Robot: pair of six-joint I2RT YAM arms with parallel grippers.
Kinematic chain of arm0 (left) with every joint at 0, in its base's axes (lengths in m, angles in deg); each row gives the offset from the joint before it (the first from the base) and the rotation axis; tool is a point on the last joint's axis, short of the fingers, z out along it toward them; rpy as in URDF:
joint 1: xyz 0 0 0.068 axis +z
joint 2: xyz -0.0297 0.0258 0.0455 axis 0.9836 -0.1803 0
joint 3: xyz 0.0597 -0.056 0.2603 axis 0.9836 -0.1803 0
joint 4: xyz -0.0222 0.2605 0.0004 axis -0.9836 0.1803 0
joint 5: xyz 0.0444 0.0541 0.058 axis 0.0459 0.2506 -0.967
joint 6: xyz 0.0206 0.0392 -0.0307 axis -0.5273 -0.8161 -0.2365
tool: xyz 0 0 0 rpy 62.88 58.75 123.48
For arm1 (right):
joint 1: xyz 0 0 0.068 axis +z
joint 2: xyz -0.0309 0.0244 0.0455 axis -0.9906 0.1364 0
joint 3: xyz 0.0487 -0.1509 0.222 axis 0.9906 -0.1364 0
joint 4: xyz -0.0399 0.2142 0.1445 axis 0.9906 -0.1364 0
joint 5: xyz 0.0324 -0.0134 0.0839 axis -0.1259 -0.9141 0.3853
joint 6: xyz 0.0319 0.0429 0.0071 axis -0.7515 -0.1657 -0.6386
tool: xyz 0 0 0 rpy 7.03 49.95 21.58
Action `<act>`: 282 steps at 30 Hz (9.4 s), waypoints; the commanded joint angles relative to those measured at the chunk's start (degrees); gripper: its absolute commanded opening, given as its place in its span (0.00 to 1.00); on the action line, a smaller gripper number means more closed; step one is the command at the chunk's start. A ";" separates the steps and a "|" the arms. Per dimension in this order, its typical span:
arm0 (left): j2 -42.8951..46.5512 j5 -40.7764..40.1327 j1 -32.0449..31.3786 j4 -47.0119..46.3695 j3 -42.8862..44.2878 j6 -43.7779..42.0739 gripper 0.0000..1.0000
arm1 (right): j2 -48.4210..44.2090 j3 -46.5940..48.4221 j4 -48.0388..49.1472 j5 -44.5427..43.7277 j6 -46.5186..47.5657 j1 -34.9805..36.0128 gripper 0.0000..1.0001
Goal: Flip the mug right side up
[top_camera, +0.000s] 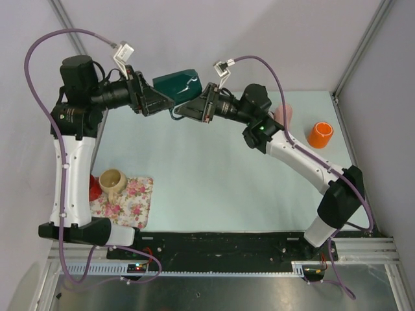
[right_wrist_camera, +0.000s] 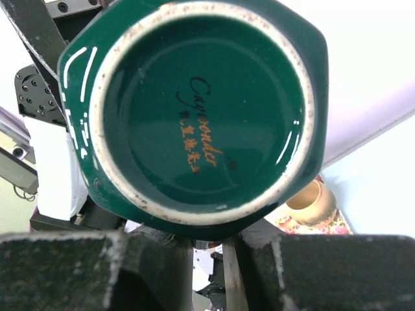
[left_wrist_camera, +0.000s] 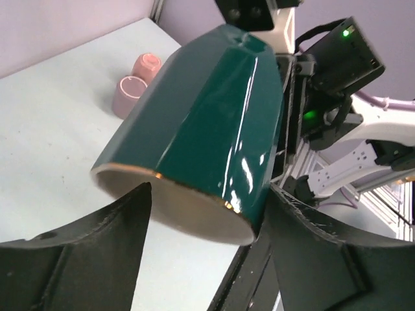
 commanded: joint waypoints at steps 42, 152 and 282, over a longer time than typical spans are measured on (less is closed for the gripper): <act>-2.56 -50.15 2.58 16.93 -47.20 -29.52 0.00 | -1.81 -6.20 -45.35 -16.45 24.03 -4.62 1.00; -0.72 -1.41 1.93 5.24 14.10 -3.76 0.84 | -6.96 7.72 -2.03 -2.59 15.86 -1.82 0.00; 9.08 -41.02 23.10 26.21 -26.56 -40.82 0.81 | 23.28 31.31 -74.56 -38.89 30.22 -58.31 1.00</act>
